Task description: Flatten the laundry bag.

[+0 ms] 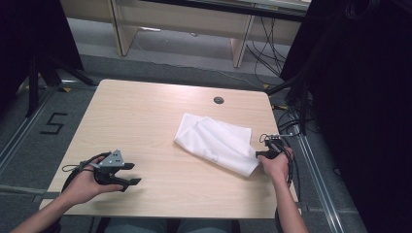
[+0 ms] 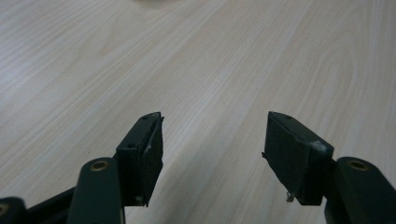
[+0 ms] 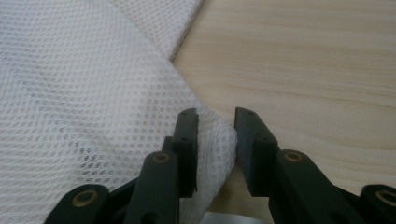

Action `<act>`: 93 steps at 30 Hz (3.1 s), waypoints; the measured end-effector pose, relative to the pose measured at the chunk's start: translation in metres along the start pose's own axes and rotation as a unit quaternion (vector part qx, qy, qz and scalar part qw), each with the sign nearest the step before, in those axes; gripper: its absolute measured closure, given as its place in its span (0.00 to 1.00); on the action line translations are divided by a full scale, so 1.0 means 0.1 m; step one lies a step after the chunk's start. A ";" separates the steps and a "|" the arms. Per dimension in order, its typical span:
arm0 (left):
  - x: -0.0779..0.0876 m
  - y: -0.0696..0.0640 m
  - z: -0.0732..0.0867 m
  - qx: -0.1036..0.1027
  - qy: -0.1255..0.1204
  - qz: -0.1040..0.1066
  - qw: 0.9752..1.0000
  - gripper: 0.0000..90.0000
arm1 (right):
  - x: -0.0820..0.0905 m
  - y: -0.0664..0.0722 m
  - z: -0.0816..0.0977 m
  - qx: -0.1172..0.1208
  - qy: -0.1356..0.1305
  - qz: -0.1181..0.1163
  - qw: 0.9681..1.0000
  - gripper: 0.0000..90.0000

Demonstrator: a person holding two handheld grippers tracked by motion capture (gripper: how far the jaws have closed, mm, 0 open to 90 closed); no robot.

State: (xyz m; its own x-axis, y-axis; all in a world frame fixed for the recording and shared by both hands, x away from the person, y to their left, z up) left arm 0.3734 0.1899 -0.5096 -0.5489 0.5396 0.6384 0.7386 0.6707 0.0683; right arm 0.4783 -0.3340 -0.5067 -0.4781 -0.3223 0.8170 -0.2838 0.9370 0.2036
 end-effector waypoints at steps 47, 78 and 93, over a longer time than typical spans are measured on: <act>-0.01 -0.01 0.01 0.001 -0.001 0.000 1.000 0.41 | 0.63 0.51 -0.17 0.091 -0.051 -0.055 0.993 0.96; -0.20 -0.39 -0.32 0.001 0.012 0.051 0.999 0.70 | 0.64 1.10 0.06 0.287 -0.029 -0.165 0.943 0.97; -0.48 -0.74 -0.54 -0.019 0.022 0.084 0.996 0.74 | 0.46 1.63 0.23 0.334 0.013 -0.253 0.908 0.97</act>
State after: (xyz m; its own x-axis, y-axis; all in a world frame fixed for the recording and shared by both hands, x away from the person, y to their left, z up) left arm 0.3666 0.0868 -0.5038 -0.3987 0.6200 0.6757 0.8337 0.5521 -0.0146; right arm 0.3914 -0.1996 -0.4484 -0.1296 -0.6769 0.7246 -0.9060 0.3778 0.1908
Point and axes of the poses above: each handheld gripper's, and its own axes: x roughly backward along the jaws, z roughly out of its underside, y roughly to its left, the point moved 2 cm from there along -x, roughly forward along the jaws, and after that the axes turned 11 degrees about -z, right-handed, at the moved point
